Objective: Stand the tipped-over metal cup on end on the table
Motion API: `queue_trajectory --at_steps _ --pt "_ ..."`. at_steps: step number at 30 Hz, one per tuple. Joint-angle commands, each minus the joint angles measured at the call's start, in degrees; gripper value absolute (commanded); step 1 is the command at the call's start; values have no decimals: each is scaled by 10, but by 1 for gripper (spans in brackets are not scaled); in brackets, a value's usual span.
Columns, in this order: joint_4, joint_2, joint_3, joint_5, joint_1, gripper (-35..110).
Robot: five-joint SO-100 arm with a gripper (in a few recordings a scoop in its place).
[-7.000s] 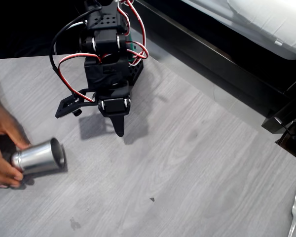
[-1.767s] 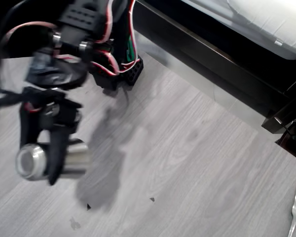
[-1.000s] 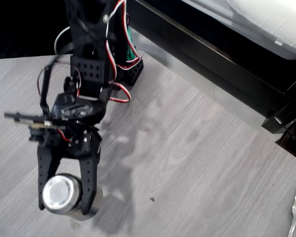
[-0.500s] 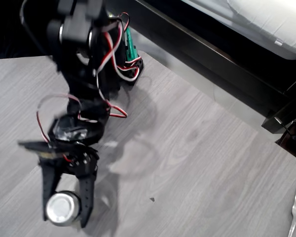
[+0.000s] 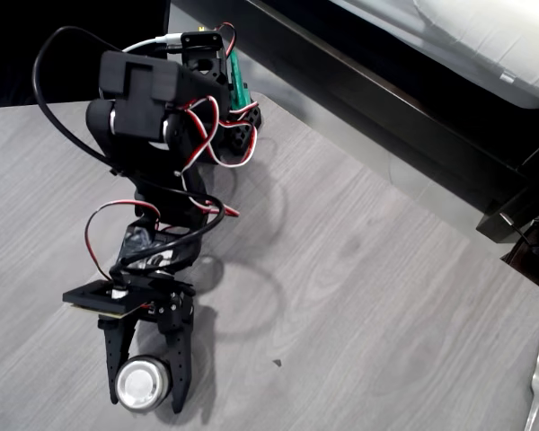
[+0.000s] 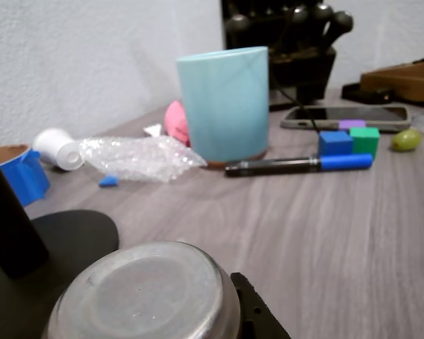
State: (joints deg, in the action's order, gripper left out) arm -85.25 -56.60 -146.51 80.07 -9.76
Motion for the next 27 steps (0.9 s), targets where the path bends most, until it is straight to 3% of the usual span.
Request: queue_trajectory --at_steps 1,7,13,18,23,27 --pt "-188 10 12 6 -9 22" --pt "-192 6 14 8 -12 36" --pt "-182 -43 11 2 -11 38" --pt "-97 -183 -26 -52 -10 39" --pt "157 -449 -75 -146 -14 39" --pt "592 -730 -64 -287 -19 39"
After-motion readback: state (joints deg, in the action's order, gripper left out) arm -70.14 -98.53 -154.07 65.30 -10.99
